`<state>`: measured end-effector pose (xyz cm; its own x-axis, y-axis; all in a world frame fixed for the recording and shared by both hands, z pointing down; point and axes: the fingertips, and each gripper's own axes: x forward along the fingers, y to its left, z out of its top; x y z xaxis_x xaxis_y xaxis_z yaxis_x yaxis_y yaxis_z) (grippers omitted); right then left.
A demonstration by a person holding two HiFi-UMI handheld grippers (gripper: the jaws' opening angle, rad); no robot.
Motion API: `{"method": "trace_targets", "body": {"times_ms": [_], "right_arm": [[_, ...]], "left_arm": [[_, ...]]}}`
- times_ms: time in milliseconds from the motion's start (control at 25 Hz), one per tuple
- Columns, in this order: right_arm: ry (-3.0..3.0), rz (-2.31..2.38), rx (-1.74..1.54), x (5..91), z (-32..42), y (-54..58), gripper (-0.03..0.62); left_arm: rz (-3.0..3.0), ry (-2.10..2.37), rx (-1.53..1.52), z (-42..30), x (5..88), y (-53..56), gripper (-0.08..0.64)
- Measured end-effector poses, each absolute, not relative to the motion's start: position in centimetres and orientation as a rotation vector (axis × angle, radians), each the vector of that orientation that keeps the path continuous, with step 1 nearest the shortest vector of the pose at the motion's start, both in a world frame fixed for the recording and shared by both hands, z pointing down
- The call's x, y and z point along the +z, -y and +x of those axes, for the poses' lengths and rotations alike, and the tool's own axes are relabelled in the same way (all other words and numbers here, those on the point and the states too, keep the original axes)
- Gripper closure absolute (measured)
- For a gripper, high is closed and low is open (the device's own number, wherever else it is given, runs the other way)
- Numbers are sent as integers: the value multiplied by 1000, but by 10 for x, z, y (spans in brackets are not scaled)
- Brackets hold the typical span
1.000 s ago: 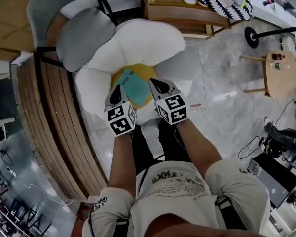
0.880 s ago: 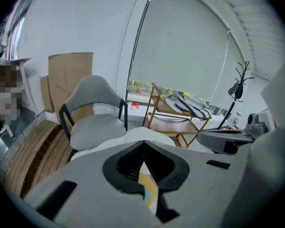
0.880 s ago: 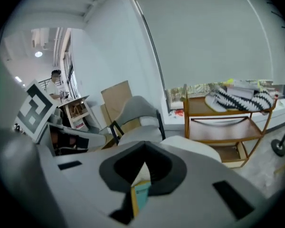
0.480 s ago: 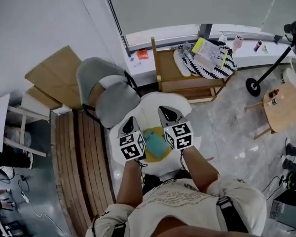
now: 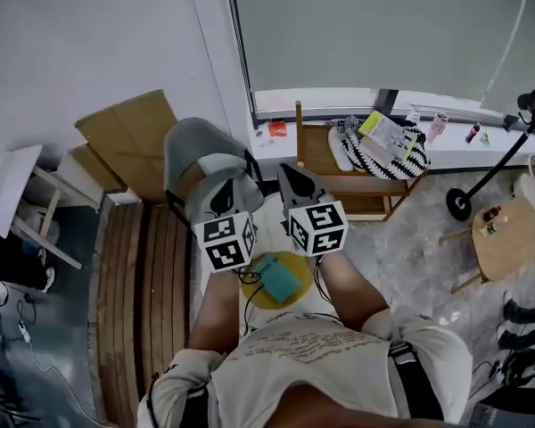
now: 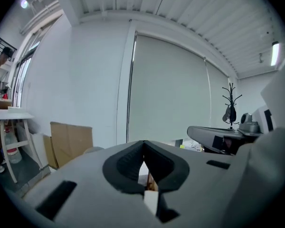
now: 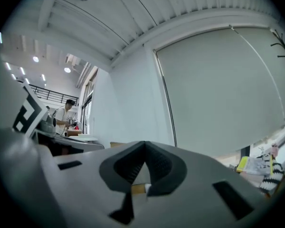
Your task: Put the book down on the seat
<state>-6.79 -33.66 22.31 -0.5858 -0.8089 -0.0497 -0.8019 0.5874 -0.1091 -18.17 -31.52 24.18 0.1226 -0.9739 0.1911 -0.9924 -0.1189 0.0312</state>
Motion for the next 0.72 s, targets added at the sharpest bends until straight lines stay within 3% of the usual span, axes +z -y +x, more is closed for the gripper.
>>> {"method": "trace_targets", "body": {"times_ms": [720], "right_arm": [[-2705,-1405,-26,219,-81,343,566]], "left_arm": [[2241,2073,128,-204,221,317,540]]}}
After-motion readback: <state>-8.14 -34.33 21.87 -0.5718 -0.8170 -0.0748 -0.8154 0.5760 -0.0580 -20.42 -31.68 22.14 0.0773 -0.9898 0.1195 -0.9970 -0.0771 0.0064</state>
